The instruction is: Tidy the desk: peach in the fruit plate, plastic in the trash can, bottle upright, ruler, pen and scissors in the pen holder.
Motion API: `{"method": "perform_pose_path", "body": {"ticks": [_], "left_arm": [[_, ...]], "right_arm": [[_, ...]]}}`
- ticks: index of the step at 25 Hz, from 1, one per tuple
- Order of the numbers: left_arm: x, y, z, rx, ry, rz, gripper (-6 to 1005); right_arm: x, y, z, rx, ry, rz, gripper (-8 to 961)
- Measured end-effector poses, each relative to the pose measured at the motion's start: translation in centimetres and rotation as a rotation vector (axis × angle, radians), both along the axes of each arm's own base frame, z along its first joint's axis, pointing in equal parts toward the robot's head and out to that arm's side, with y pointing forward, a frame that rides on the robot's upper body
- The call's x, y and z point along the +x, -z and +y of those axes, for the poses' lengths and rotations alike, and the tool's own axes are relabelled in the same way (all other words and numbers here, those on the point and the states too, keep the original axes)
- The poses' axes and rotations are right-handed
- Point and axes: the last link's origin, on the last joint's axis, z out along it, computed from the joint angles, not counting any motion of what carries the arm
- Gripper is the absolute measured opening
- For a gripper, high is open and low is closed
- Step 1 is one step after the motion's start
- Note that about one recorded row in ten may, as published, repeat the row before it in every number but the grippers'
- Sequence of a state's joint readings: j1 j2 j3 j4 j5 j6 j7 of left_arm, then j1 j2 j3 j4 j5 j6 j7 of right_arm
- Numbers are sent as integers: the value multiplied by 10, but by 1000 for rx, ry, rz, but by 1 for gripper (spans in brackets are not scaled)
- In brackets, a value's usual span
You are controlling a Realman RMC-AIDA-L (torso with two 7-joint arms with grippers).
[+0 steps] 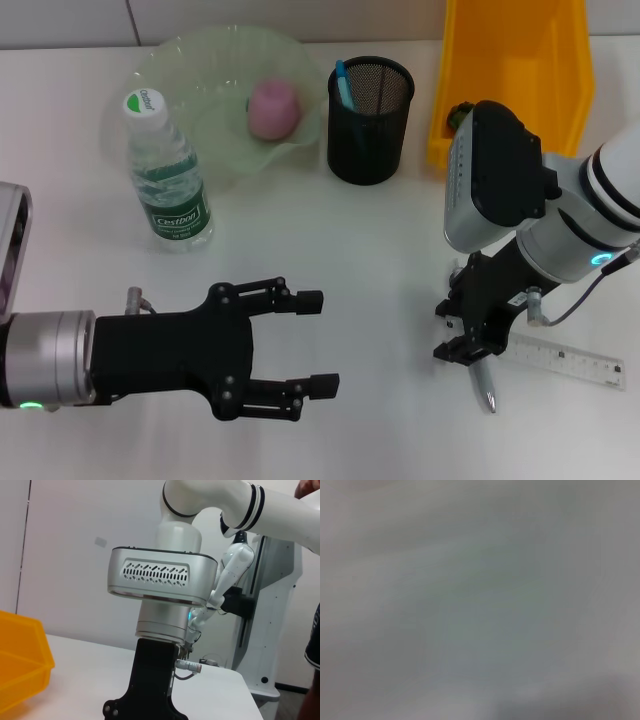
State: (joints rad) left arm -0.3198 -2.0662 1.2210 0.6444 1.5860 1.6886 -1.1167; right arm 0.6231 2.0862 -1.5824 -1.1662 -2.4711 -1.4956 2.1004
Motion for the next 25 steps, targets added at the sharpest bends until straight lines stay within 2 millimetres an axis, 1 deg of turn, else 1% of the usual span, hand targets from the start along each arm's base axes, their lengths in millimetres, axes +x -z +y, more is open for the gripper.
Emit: {"method": "perform_pose_path", "body": {"ticks": [5, 11, 13, 15, 17, 18, 21, 23, 25], "left_arm": [[1, 0, 1, 0, 2, 0, 829], [0, 0, 1, 1, 2, 1, 829], [0, 0, 1, 2, 2, 1, 829], [0, 0, 0, 2, 2, 1, 829], [0, 0, 0, 3, 3, 1, 829], [0, 0, 0, 3, 4, 1, 829], [0, 0, 0, 4, 4, 1, 829], [0, 0, 0, 6, 4, 1, 829], [0, 0, 1, 8, 6, 1, 829]], "right_arm": [[-1, 0, 2, 3, 18, -6, 544], [-7, -5, 4, 16, 12, 6, 385], [-11, -9, 5, 28, 10, 17, 382], [-18, -18, 7, 55, 6, 43, 379], [-30, -33, 13, 125, -2, 110, 380], [-38, -44, 18, 179, -11, 167, 382], [-63, -81, 33, 372, -42, 438, 389], [-71, -103, 43, 491, -79, 634, 393], [-71, -115, 51, 582, -119, 784, 397]]}}
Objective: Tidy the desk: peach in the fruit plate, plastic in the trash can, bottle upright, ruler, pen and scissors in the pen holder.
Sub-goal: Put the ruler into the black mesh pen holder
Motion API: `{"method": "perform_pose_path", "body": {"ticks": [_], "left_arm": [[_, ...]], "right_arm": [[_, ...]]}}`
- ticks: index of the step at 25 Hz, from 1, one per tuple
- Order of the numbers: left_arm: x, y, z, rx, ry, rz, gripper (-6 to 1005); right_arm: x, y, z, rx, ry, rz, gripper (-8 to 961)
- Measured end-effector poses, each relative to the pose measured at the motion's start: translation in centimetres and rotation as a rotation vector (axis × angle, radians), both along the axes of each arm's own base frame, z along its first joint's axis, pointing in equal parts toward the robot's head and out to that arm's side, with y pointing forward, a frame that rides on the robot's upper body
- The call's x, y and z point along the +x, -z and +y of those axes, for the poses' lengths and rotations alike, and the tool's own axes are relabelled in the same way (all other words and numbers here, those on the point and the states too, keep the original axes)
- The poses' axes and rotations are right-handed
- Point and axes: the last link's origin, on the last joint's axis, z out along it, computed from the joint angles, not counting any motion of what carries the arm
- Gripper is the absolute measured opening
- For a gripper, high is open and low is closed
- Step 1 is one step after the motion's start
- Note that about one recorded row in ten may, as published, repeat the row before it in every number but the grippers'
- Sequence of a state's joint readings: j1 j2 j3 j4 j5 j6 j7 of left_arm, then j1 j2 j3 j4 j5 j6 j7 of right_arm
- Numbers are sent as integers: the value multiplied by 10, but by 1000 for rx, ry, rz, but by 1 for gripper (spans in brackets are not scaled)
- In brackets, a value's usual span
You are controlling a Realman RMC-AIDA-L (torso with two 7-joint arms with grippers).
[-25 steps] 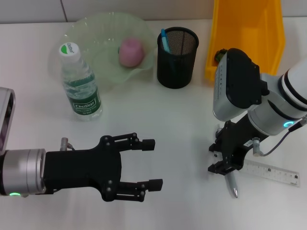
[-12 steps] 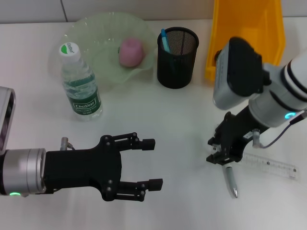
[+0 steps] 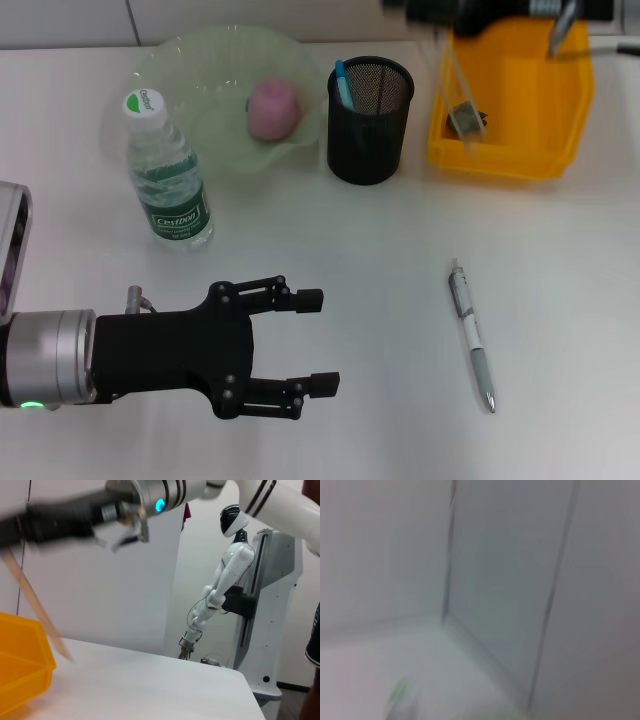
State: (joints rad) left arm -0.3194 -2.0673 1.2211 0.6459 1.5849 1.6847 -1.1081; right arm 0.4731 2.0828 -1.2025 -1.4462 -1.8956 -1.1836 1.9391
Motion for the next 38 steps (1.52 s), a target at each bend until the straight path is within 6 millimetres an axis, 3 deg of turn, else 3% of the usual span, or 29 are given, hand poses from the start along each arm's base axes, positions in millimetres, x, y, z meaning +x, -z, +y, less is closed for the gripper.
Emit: {"method": "perform_pose_path", "body": {"ticks": [4, 10, 12, 17, 22, 38], "left_arm": [[0, 0, 0, 1, 1, 0, 829], [1, 0, 2, -2, 0, 0, 829], [1, 0, 2, -2, 0, 0, 829], [2, -1, 2, -2, 0, -3, 829], [1, -2, 3, 2, -2, -6, 829], [2, -2, 3, 1, -1, -6, 829]], "right_arm": [[10, -4, 14, 150, -81, 215, 406], [33, 19, 24, 278, -177, 403, 418], [44, 38, 26, 308, -177, 444, 423], [54, 66, 30, 284, -134, 410, 433], [59, 81, 31, 272, -111, 365, 444], [77, 96, 32, 252, -16, 284, 478]]}}
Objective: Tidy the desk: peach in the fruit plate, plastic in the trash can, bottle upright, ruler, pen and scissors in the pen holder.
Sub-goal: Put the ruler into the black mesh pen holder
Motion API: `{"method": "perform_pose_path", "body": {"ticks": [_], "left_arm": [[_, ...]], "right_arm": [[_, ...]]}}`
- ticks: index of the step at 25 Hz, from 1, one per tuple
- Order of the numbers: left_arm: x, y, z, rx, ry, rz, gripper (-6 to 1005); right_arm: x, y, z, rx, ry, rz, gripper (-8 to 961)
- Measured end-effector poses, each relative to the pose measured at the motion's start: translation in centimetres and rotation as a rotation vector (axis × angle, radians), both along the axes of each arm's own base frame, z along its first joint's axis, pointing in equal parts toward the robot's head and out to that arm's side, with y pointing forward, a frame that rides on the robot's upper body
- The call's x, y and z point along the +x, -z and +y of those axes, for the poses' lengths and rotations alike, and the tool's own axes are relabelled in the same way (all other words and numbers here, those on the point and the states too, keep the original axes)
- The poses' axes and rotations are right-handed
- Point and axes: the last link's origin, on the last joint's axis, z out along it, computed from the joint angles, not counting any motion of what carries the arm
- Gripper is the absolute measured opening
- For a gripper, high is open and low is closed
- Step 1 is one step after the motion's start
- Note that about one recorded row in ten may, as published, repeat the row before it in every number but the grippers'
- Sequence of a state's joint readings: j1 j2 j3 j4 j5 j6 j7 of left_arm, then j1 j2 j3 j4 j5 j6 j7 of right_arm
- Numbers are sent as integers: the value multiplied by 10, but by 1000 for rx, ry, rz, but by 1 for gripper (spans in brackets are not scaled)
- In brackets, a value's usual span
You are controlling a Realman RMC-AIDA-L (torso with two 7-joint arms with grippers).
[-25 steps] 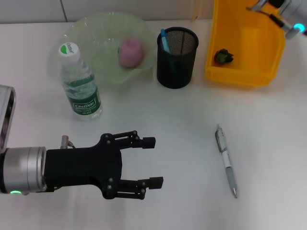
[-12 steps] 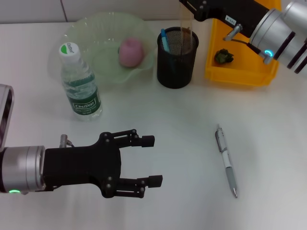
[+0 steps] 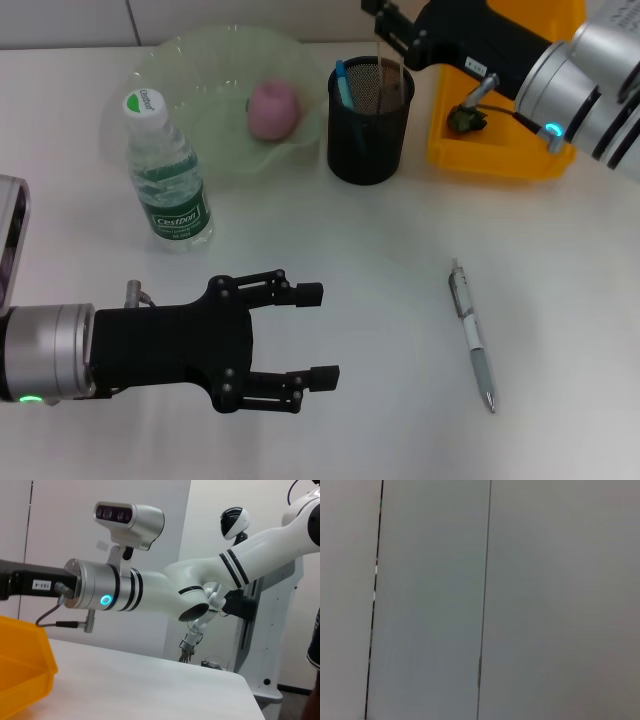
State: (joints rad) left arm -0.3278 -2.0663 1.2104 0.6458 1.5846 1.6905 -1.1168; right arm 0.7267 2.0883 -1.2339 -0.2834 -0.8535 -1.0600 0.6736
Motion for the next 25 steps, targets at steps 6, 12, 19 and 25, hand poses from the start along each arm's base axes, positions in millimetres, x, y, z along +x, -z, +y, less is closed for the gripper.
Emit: {"method": "perform_pose_path", "body": {"ticks": [6, 12, 19, 25], "left_arm": [[0, 0, 0, 0, 0, 0, 829], [0, 0, 0, 1, 1, 0, 829], [0, 0, 0, 1, 3, 0, 829], [1, 0, 1, 2, 5, 1, 829]], "right_arm": [[2, 6, 3, -12, 30, -35, 491], [4, 7, 4, -13, 46, -46, 504], [5, 11, 3, -26, 49, -66, 519], [3, 12, 2, -31, 34, -63, 531]]}}
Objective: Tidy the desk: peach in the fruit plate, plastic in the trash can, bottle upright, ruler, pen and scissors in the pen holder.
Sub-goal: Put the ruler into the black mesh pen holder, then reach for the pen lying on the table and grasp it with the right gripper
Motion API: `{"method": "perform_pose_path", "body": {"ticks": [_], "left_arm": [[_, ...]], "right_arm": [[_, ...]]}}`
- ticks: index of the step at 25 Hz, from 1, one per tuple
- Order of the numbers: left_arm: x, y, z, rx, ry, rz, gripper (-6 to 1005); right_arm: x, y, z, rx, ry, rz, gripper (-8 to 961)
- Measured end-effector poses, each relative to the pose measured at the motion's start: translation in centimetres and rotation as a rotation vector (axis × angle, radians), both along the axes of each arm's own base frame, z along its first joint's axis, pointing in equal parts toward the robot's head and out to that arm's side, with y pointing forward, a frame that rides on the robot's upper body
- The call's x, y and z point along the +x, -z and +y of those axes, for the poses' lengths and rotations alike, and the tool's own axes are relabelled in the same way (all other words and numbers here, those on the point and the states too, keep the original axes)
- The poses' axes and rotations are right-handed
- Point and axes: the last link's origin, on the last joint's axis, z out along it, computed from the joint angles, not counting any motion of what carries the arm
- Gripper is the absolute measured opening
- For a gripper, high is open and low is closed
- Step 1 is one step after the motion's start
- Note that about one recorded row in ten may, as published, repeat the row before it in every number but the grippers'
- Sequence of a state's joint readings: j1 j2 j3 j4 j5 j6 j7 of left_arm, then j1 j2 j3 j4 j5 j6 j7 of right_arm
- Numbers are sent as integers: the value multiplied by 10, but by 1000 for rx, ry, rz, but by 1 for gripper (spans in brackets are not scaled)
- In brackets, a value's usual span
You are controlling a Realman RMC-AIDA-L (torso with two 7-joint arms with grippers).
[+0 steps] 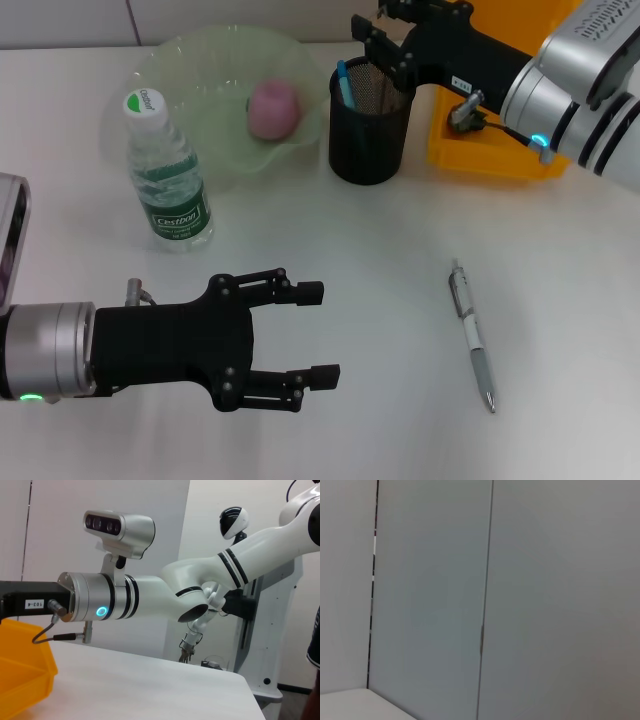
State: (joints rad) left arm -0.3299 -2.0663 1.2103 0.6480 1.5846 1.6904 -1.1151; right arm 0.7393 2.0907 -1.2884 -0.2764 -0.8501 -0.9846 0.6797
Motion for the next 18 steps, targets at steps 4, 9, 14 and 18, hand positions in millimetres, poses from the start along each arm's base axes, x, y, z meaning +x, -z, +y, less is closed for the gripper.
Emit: {"method": "perform_pose_path", "body": {"ticks": [4, 9, 14, 18], "left_arm": [[0, 0, 0, 1, 1, 0, 829], [0, 0, 0, 2, 0, 0, 829], [-1, -1, 0, 4, -3, -1, 829], [-1, -1, -1, 5, -4, -3, 829]], "right_arm": [[0, 0, 0, 0, -2, 1, 540], [-1, -1, -1, 1, -7, 9, 551], [-7, -16, -6, -15, -33, 115, 587], [-12, -39, -13, -59, -28, 221, 658]]}}
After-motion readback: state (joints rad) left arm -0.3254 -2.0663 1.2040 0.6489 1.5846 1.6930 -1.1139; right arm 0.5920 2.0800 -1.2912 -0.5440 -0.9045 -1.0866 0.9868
